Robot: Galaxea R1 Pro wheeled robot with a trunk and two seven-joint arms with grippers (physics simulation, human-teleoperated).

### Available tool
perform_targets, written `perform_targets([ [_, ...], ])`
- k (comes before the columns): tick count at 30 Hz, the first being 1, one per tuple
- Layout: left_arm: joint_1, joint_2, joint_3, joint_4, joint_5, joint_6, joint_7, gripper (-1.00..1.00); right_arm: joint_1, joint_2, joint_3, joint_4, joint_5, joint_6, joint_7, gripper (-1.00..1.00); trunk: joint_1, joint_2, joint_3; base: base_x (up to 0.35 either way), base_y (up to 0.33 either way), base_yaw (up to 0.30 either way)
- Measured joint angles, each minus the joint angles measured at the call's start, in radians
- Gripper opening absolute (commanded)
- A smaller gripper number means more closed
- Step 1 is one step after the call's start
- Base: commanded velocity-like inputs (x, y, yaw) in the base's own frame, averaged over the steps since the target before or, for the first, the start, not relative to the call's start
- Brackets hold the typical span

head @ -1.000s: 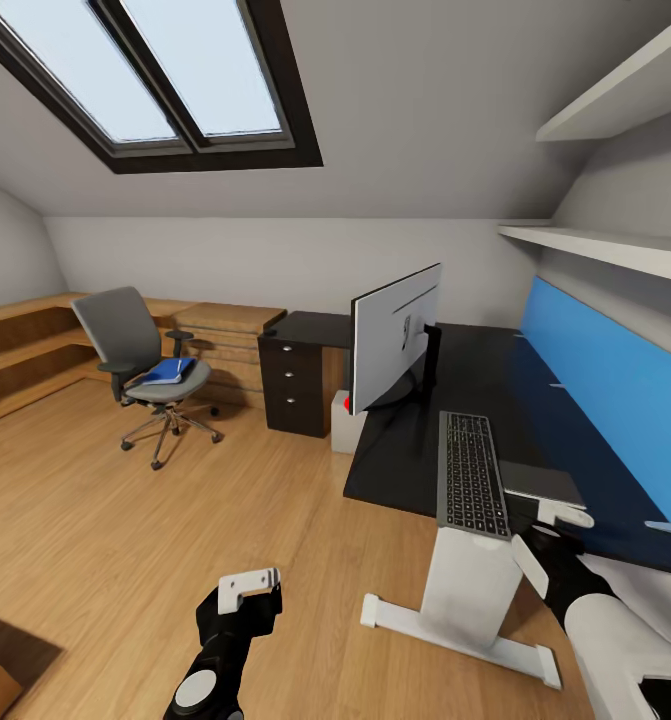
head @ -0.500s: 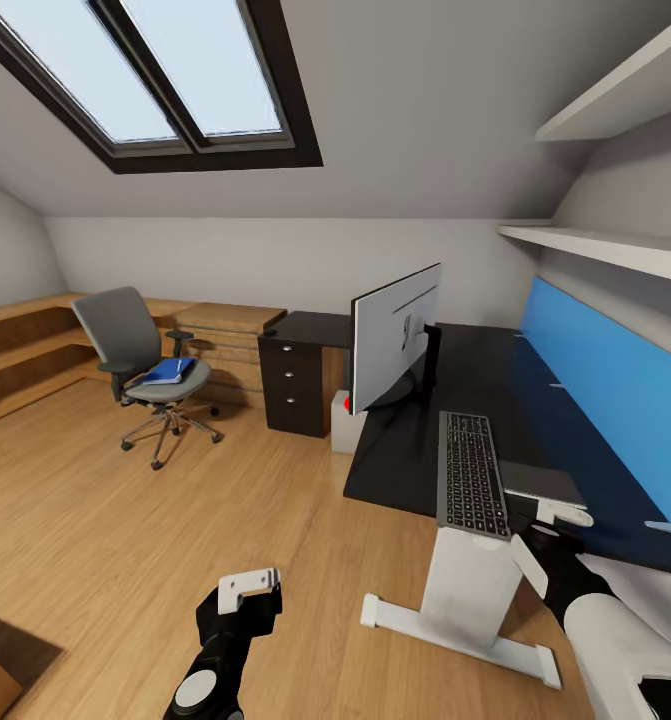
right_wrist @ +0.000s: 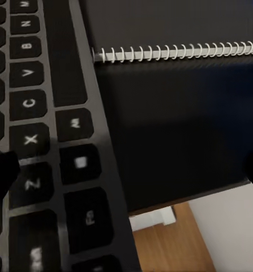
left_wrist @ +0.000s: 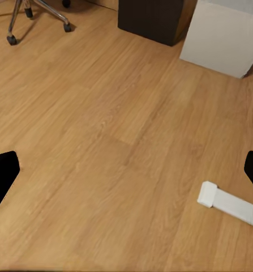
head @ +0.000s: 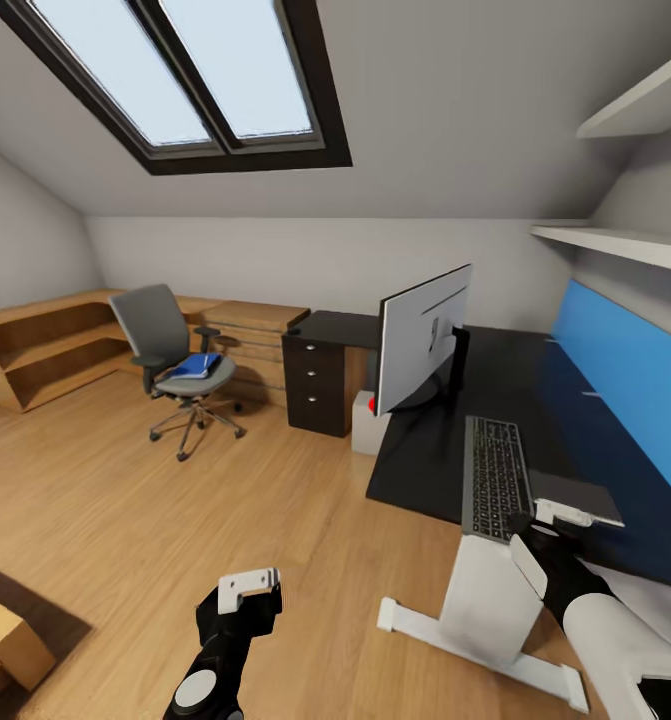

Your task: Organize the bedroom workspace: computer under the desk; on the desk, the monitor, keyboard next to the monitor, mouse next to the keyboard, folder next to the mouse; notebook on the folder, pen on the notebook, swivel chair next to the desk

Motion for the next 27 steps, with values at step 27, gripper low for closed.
perform_targets([
  [27, 0.0, 0.0, 0.0, 0.0, 0.0, 0.0, 0.0, 1.0, 0.0, 0.015, -0.002, -0.003, 0.001, 0.0, 0.003, 1.0, 0.0, 0.0, 0.0, 0.0, 0.0, 0.126],
])
